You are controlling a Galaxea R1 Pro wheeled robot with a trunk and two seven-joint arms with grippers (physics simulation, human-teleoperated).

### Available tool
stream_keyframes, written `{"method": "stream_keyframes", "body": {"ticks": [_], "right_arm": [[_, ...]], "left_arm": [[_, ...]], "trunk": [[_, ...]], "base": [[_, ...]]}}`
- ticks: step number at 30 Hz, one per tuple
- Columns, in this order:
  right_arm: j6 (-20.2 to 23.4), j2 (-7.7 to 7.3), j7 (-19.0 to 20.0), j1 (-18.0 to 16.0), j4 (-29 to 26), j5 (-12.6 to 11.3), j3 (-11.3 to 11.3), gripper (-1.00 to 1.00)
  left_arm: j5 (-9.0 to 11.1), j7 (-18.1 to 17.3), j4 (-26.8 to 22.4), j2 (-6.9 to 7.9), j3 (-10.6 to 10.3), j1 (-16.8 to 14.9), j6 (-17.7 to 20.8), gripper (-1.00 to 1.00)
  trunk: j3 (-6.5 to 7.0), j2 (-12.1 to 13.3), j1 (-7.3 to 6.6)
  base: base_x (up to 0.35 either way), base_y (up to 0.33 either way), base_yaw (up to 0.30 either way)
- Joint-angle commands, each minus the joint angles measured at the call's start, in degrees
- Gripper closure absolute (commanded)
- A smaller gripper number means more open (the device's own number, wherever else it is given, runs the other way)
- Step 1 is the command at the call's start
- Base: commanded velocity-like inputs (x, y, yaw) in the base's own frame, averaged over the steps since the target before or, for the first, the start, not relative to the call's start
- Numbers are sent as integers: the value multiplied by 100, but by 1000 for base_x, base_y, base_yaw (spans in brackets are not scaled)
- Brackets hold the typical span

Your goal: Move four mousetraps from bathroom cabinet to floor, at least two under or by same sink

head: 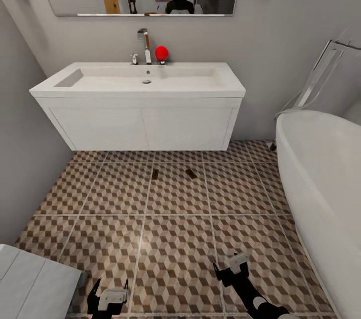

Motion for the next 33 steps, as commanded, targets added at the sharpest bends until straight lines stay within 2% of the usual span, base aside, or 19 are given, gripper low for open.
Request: {"method": "stream_keyframes", "body": {"ticks": [1, 3, 9, 17, 23, 26, 28, 33], "right_arm": [[-17, -31, 12, -3, 6, -46, 46, -100], [-18, -67, 8, -2, 4, -50, 47, -100], [-27, -99, 4, 103, 11, -55, 41, -100], [-203, -135, 4, 393, 15, -138, 39, -100], [-291, -188, -17, 768, 22, -203, 34, -100], [-303, -316, -40, 963, 22, -339, 35, -100], [-304, -357, -46, 1026, 18, -581, 32, -100], [-298, -317, -50, 1056, 18, -896, 30, -100]], "left_arm": [[48, 2, 23, 6, -50, -5, 40, -100], [53, 2, 23, 29, -46, 22, 115, -100], [63, 2, 21, 232, -41, 272, 123, -100], [92, 10, 18, 297, -26, 438, 110, -100], [105, 17, 17, 311, -19, 515, 112, -100], [109, 21, 20, 306, -18, 545, 124, -100], [116, 30, 21, 297, -12, 562, 143, -100], [140, 44, 23, 296, -6, 575, 156, -100]], "trunk": [[15, 40, -23], [51, 120, -67], [158, 361, -199], [302, 681, -375], [410, 922, -506], [464, 1042, -572], [499, 1123, -616], [589, 1323, -726]], "base": [[0, 0, 0], [0, 0, 0], [0, 0, 0], [0, 0, 0], [0, 0, 0], [0, 0, 0], [0, 0, 0], [0, 0, 0]]}}
